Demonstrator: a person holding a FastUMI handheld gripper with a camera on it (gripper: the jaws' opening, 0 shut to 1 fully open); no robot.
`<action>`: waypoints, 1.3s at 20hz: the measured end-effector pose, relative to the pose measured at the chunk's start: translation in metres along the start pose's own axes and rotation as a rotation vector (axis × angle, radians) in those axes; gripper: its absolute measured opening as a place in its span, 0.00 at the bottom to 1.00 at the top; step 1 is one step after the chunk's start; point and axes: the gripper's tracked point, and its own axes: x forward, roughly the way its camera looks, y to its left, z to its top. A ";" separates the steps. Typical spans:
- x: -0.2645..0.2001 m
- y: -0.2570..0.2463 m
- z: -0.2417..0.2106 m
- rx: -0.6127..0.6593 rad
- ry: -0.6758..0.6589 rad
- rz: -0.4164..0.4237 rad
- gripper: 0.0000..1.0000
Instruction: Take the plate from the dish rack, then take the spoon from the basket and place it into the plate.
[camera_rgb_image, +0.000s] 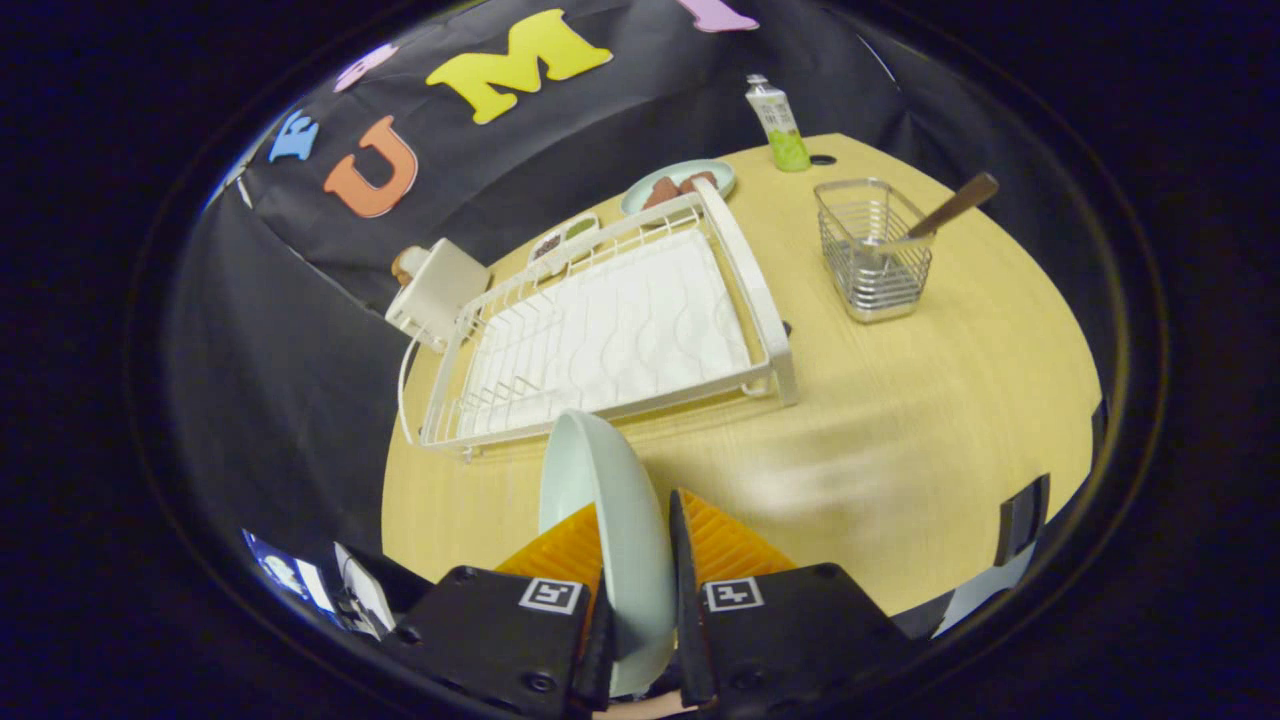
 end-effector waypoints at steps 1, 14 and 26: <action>0.005 -0.006 -0.003 0.010 0.005 0.006 0.31; 0.041 -0.043 -0.008 0.035 0.056 0.076 0.40; 0.011 -0.072 0.020 -0.131 -0.149 -0.019 0.55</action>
